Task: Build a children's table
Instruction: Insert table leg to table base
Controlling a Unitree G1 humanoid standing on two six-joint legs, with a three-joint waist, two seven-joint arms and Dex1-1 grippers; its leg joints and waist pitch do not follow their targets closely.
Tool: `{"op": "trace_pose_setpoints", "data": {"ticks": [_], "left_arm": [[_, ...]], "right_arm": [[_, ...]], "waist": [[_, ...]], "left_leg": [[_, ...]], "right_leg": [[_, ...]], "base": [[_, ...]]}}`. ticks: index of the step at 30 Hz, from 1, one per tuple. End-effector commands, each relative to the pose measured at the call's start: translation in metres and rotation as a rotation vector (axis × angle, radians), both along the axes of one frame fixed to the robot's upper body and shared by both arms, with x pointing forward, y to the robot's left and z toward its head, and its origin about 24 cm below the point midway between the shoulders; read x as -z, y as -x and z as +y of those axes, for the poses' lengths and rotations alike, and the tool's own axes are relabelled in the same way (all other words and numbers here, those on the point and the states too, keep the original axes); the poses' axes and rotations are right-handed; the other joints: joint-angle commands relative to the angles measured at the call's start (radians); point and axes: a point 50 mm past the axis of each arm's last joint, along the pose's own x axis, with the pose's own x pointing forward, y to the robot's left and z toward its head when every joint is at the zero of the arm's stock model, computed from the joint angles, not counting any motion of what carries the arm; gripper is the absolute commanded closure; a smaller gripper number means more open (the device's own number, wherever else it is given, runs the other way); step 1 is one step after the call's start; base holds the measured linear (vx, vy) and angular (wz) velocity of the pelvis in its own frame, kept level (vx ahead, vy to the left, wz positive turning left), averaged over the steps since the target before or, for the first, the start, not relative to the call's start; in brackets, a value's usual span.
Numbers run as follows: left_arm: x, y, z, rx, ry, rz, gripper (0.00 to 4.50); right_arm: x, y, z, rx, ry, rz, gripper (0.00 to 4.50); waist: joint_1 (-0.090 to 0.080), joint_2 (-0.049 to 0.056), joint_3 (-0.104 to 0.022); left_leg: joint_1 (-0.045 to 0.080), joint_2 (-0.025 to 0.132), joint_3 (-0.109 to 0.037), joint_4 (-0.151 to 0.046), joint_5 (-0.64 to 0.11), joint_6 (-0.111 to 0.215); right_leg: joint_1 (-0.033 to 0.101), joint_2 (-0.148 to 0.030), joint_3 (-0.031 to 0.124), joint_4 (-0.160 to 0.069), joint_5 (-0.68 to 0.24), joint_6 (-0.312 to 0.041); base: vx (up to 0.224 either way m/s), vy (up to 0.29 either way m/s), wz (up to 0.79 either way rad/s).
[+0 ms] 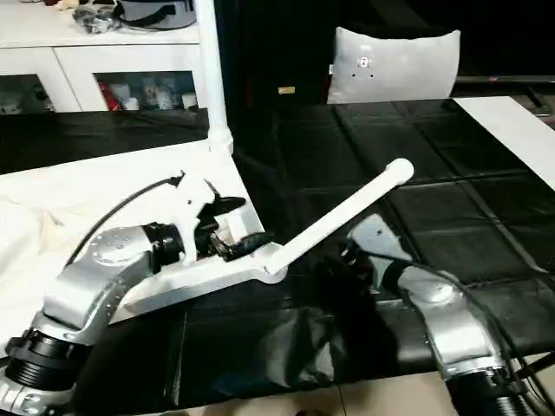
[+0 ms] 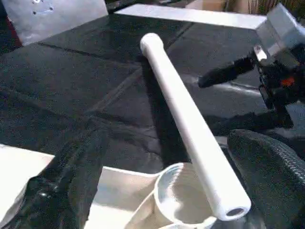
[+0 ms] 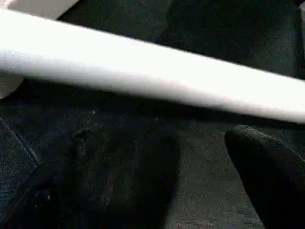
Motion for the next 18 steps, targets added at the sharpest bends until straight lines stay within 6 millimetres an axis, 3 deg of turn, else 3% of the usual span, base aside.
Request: {"op": "trace_pose_setpoints", "data": {"ticks": [1,9,18], "left_arm": [[-0.001,0.003,-0.005,0.022,-0.010,-0.005,0.00],[0.003,0.011,-0.017,0.085,-0.020,0.008,0.00],[0.008,0.014,-0.018,0.089,-0.037,0.017,0.00]], "right_arm": [[-0.005,-0.002,-0.007,0.023,0.026,-0.010,0.04],[-0.006,0.000,-0.019,0.044,0.069,0.001,0.04],[-0.009,0.002,-0.033,0.002,0.138,0.030,0.04]], "waist": [[-0.004,-0.008,-0.065],[-0.004,-0.010,-0.065],[-0.012,-0.020,-0.064]], "left_leg": [[-0.011,0.000,0.012,-0.068,-0.174,0.070],[-0.012,0.005,0.012,-0.069,-0.154,0.075],[-0.014,0.001,0.014,-0.066,-0.164,0.084]], "right_leg": [[0.064,-0.043,0.038,-0.111,-0.501,0.018],[0.066,-0.045,0.044,-0.103,-0.457,-0.012],[0.065,-0.044,0.039,-0.109,-0.500,0.011]], "base": [[0.000,0.000,0.00],[0.000,0.000,0.00],[0.000,0.000,0.00]]}}
